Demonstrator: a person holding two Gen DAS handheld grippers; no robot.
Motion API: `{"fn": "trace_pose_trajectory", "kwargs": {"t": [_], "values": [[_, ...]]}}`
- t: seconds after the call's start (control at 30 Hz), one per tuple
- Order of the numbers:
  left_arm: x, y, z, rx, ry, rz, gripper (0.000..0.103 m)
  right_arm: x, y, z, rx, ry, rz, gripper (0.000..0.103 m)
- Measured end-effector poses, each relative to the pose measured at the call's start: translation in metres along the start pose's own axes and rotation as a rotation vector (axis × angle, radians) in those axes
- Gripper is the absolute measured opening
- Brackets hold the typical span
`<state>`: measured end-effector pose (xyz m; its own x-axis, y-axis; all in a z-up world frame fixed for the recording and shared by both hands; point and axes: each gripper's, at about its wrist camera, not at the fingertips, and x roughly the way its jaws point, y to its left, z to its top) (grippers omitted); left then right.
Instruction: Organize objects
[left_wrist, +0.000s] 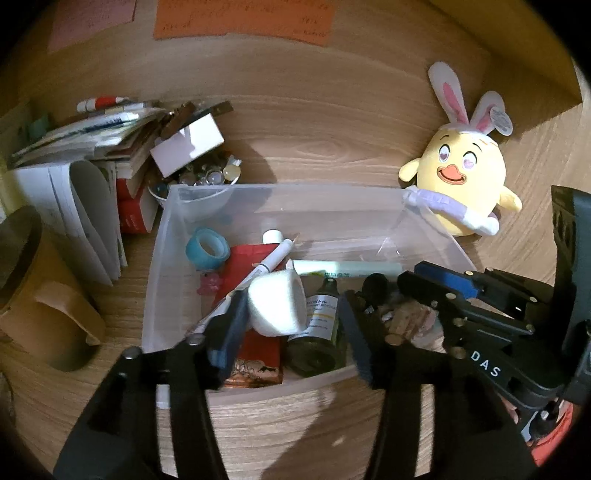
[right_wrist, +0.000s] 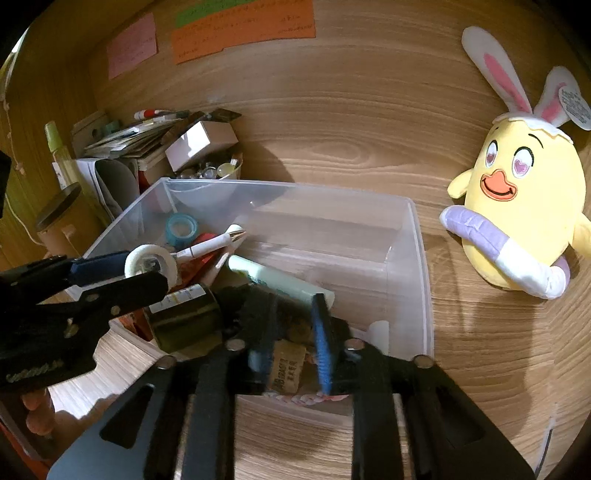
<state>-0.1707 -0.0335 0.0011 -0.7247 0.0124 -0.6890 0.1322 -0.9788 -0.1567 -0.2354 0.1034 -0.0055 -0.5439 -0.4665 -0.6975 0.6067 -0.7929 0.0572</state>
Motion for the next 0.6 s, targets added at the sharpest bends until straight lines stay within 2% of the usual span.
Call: {"fn": "trace_pose_trajectory", "kwargs": {"t": [0.07,0.27,0.5,0.6], "values": [[-0.005,-0.001,0.000,0.003,-0.013,-0.003,0.059,-0.003,-0.002,0.001,0.006,-0.004,0.009,0.035],[-0.021,-0.002,0.001,0.007,-0.041,-0.011,0.064,-0.017,-0.002,0.002,0.004,-0.022,0.020,0.038],[-0.039,-0.005,-0.004,0.034,-0.073,0.010,0.065,-0.041,0.004,-0.002,-0.022,-0.067,0.012,0.050],[-0.047,-0.006,-0.008,0.043,-0.094,0.021,0.072,-0.054,0.006,-0.006,-0.030,-0.098,0.010,0.055]]}}
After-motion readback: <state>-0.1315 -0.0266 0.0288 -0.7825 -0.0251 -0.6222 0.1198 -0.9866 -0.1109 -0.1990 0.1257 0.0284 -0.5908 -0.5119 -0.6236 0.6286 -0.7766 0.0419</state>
